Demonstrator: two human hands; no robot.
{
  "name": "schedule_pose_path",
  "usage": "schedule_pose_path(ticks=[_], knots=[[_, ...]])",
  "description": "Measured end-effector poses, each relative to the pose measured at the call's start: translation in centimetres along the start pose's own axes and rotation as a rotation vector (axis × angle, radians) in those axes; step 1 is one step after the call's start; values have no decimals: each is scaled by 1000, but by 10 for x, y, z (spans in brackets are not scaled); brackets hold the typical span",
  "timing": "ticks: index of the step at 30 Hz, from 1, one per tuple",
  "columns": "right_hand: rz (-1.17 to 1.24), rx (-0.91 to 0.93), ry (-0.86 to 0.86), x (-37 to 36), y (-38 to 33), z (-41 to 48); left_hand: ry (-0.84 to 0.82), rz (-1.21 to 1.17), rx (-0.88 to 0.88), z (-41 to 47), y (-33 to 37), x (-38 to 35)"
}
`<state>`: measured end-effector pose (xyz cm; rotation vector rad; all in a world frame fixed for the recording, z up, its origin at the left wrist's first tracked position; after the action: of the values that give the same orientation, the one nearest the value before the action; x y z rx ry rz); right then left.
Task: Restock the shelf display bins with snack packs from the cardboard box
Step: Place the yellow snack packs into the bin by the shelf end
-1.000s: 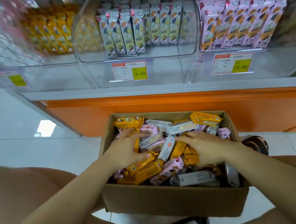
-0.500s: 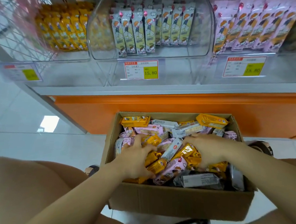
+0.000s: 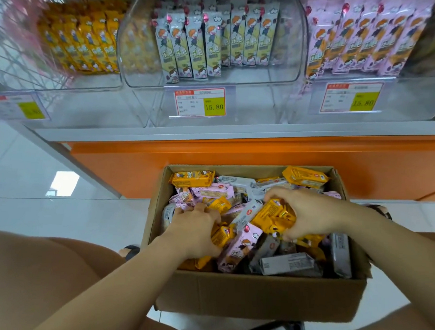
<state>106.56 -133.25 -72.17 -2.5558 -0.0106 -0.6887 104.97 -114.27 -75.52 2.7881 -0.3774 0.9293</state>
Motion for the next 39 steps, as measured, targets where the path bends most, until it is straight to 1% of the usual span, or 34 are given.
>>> schedule_pose_path(ticks=[3, 5, 8, 10, 13, 16, 19, 21, 23, 26, 33, 39], knots=[[122, 62, 147, 18, 5, -9, 18, -4, 1, 1, 0, 0], [222, 95, 240, 28, 9, -12, 34, 51, 9, 1, 4, -1], [276, 111, 347, 28, 1, -9, 38, 160, 40, 2, 8, -5], [284, 121, 389, 19, -4, -1, 30, 160, 56, 3, 7, -8], [195, 95, 343, 3, -6, 11, 37, 101, 53, 2, 4, -8], [130, 68, 319, 4, -7, 10, 59, 16, 41, 0, 0, -3], [-133, -5, 262, -2, -19, 13, 95, -23, 30, -1, -3, -1], [-235, -41, 238, -6, -24, 20, 88, -6, 48, -1, -4, -3], [-286, -61, 213, -7, -28, 27, 45, 49, 102, -1, -6, -7], [-308, -76, 196, -3, -31, 32, 10, 95, 156, 0, -10, -9], [-386, -71, 240, -2, -33, 37, 15, 104, 131, 2, -3, -10], [-346, -2, 273, 1, -38, 34, 94, -76, 96, -4, -12, 2]])
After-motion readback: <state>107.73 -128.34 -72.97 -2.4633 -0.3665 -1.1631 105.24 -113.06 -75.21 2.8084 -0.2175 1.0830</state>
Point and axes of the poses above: each hand's wrist, its own z-axis towards the middle knuckle, its own x-axis out of the back of the hand, y = z × x, the point moved 8 cm from there along z, towards the middle knuckle, and after that the axes turned 15 degrees about -y, right-handed, at the moved point
